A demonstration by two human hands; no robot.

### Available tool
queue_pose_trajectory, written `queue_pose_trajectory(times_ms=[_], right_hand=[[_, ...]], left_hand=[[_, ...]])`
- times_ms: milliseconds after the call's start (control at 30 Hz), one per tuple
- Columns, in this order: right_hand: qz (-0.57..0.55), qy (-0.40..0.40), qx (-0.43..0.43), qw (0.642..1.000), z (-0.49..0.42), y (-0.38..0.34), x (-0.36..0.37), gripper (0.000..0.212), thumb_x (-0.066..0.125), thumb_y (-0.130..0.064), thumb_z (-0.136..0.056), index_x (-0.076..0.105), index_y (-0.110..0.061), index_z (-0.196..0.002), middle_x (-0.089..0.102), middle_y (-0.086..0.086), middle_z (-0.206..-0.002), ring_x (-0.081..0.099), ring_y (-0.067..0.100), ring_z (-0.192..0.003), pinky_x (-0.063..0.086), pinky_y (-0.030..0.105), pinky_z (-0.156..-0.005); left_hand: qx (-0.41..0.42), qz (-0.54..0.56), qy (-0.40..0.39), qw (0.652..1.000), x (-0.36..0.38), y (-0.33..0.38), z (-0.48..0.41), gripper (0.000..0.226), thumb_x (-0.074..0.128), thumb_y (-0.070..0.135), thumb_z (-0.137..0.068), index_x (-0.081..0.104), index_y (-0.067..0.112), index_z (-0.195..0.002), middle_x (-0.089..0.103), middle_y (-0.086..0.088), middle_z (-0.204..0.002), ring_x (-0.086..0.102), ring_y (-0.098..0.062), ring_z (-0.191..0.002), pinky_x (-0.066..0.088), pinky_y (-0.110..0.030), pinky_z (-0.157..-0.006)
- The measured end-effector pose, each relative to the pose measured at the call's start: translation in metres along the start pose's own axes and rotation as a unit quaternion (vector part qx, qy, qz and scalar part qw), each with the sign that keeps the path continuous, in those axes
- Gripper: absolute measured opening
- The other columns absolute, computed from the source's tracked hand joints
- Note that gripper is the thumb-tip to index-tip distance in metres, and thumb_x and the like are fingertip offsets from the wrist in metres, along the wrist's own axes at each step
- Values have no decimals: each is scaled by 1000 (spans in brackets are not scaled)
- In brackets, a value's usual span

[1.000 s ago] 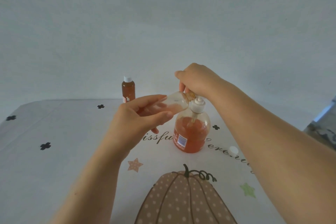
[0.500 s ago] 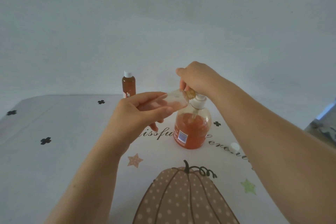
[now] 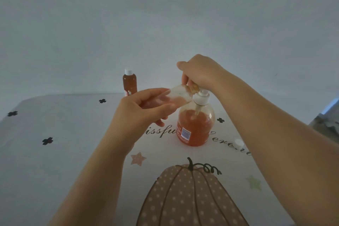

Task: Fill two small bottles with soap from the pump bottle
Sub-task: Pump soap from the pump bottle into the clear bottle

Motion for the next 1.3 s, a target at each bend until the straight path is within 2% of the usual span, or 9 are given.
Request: queue_pose_trajectory(times_ms=[100,233,333,467,567,733,933,1033,1300], right_hand=[[-4,-14,6,1000,-3,3,8,50,40,-37,-100,73,-11,-71,67,-4,-52,72,27,-82,54,38,-84],[-17,-20,8,1000,-3,4,9,52,40,-38,-101,72,-11,-71,63,-5,-43,73,29,-79,56,41,-88],[-10,-19,13,1000,0,2,8,51,40,-37,-101,73,-10,-73,71,1,-61,74,30,-83,54,39,-86],[-1,6,6,1000,4,-6,-4,45,41,-31,-98,75,-8,-79,77,6,-80,74,32,-85,55,41,-85],[17,10,2,1000,6,-10,-9,44,41,-30,-100,75,-6,-86,74,2,-78,72,29,-82,55,40,-86],[13,-2,16,1000,6,-7,-6,44,42,-28,-98,74,-11,-73,76,6,-83,73,32,-87,55,40,-85],[3,-8,50,999,3,1,4,38,44,-21,-95,75,-12,-76,75,6,-76,74,31,-86,56,40,-88],[0,-6,58,998,3,3,6,38,43,-21,-94,75,-13,-76,76,5,-78,73,29,-84,54,36,-82],[-3,18,54,998,6,-3,-4,38,43,-22,-94,76,-9,-80,74,3,-76,70,28,-79,53,37,-83]], left_hand=[[-3,-12,3,1000,-2,-2,-2,42,83,15,-70,74,17,-111,75,2,-80,70,-20,-69,56,-27,-62],[-1,-15,-3,1000,-1,0,-1,44,83,19,-68,73,18,-110,74,4,-75,70,-18,-68,57,-26,-62],[1,-11,1,1000,-1,1,0,53,82,29,-59,73,18,-110,76,2,-79,70,-19,-68,57,-27,-61],[9,3,4,1000,1,5,2,56,80,31,-57,73,18,-111,76,-1,-88,69,-18,-69,57,-27,-60],[9,18,8,1000,3,6,3,56,81,30,-57,73,17,-110,77,-2,-90,69,-17,-69,57,-27,-60],[2,19,5,1000,4,6,3,52,81,28,-57,73,19,-108,77,0,-89,69,-17,-68,57,-26,-61],[-13,-4,0,1000,0,0,-1,40,83,12,-71,73,18,-109,75,3,-79,69,-18,-69,60,-30,-64],[-11,-17,-3,1000,-1,0,-2,39,83,13,-72,73,21,-109,75,4,-81,70,-17,-68,61,-29,-64],[-3,2,11,1000,0,2,1,37,84,12,-71,74,24,-105,76,2,-88,70,-18,-69,59,-28,-64]])
Point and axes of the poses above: each hand's wrist, its own z-axis away from the middle knuckle, its own x-axis out of the palm, y = z × x, the point moved 6 cm from there along -z, towards the middle knuckle
